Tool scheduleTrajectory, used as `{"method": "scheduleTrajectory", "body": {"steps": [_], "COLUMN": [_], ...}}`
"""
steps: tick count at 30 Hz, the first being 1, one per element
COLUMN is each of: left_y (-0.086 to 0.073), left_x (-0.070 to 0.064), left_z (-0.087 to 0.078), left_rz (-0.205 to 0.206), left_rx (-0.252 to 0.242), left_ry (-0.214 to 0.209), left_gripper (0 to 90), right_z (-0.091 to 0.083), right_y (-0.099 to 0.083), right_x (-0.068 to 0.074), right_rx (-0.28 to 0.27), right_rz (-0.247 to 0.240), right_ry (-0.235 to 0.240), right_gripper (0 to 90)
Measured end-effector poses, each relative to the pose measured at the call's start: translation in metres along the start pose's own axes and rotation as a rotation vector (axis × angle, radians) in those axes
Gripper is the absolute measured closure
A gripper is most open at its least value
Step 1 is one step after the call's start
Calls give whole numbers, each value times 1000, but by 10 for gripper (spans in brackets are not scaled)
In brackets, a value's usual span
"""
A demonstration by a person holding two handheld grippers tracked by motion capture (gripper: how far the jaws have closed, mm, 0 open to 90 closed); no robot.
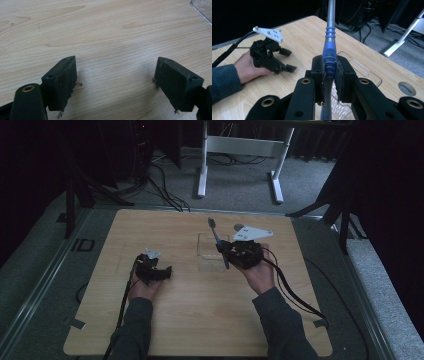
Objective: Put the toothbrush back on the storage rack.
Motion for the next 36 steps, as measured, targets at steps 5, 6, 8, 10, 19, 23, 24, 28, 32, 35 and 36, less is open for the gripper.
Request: {"method": "scheduleTrajectory", "body": {"steps": [5,6,8,10,19,23,24,28,32,35,36], "left_y": [0,0,0,0,0,0,0,0,0,0,0], "left_x": [0,0,0,0,0,0,0,0,0,0,0], "left_z": [0,0,0,0,0,0,0,0,0,0,0], "left_rz": [0,0,0,0,0,1,0,0,0,0,0], "left_rx": [0,0,0,0,0,0,0,0,-1,-1,0], "left_ry": [0,0,0,0,0,0,0,0,0,0,0], "left_gripper": [186,186,186,186,186,186,186,186,186,186,186], "right_z": [0,0,0,0,2,3,3,4,4,5,5], "right_y": [2,3,3,4,6,7,8,8,9,10,10], "right_x": [-3,-3,-5,-6,-12,-13,-14,-17,-19,-21,-22], "right_rx": [-16,-18,-24,-29,-47,-56,-59,-64,-76,-81,-83], "right_rz": [7,8,8,9,27,39,40,45,54,62,65], "right_ry": [-7,-8,-12,-17,-31,-34,-35,-48,-56,-60,-59], "right_gripper": [784,784,784,784,784,784,784,784,784,784,784]}}
Point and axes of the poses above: each handheld gripper's, and its own axes: z roughly forward along the jaws, y roughly out of its top, x roughly to its left, the point moved 5 cm from there along z, roughly forward along the jaws, and after that the axes turned 12 degrees about -x, right-handed, at the moved point
